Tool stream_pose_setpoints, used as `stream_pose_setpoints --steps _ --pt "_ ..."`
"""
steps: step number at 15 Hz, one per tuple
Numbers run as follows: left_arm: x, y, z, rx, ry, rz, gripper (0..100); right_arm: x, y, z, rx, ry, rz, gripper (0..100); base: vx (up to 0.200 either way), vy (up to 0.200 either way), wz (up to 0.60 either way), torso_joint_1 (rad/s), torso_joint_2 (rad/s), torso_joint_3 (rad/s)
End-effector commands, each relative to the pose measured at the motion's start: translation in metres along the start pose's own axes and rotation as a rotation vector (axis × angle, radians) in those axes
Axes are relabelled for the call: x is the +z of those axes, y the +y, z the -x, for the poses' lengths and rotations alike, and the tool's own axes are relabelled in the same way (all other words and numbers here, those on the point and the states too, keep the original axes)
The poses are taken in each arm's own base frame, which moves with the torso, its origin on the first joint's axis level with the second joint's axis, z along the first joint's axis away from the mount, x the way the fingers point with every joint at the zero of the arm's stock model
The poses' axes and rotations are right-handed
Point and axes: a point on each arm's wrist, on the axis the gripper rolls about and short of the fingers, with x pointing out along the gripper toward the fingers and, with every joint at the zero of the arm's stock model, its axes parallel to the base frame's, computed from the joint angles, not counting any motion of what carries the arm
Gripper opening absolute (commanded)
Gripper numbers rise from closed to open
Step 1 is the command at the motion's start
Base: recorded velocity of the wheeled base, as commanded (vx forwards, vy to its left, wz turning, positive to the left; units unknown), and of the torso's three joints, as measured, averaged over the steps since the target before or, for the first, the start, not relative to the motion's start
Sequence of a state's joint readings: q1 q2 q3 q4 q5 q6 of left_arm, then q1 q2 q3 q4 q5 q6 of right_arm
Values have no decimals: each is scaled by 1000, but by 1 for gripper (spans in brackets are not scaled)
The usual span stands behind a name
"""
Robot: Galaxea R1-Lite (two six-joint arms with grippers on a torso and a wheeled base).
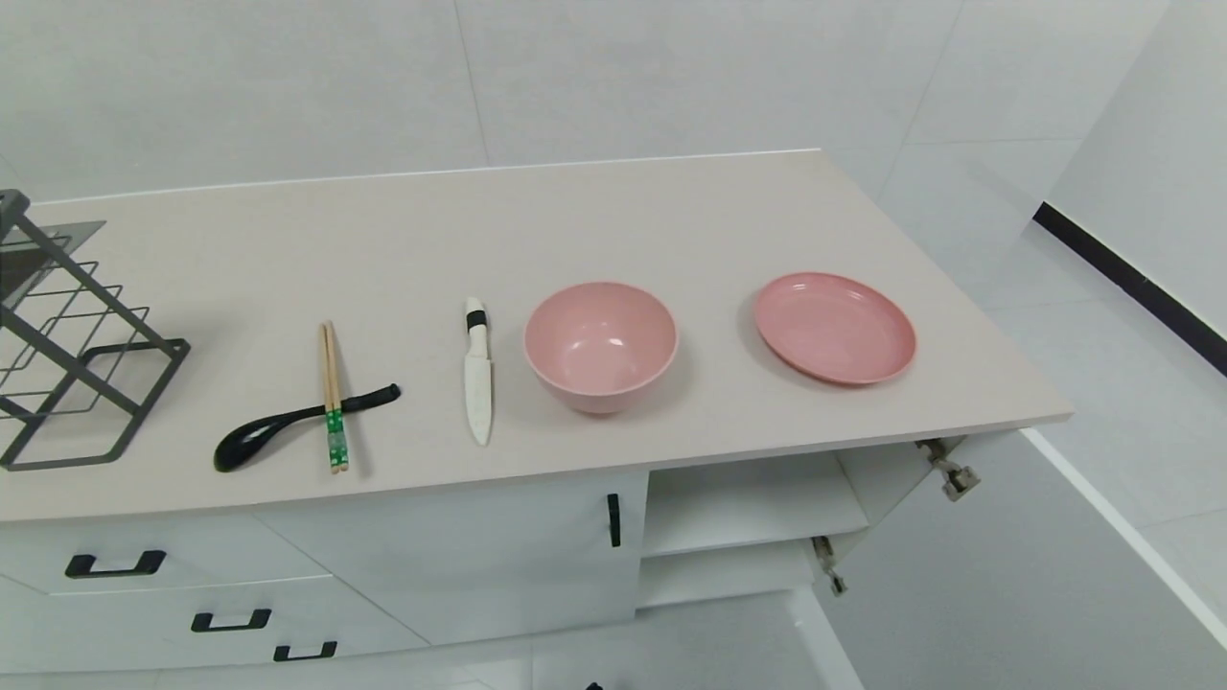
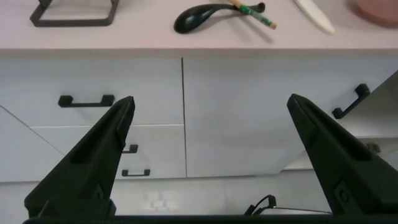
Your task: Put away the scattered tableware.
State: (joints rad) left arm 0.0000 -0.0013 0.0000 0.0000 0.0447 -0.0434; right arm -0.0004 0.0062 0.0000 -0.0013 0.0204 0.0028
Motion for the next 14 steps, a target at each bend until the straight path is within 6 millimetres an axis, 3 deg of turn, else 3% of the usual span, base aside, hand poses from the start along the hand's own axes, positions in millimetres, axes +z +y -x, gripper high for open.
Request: stream_pose_setpoints --steps 1,4,12,14 --pt "0 0 0 0 3 2 100 0 0 0 1 3 0 100 200 0 0 168 -320 -163" --pt "0 0 0 1 3 2 100 0 0 0 0 3 0 100 200 0 0 54 -113 -48" --pt "0 0 0 1 3 2 100 0 0 0 -15 3 -2 100 0 0 0 0 0 0" --pt "0 0 0 1 3 1 100 0 0 0 -17 3 -2 100 0 0 0 159 -322 -146"
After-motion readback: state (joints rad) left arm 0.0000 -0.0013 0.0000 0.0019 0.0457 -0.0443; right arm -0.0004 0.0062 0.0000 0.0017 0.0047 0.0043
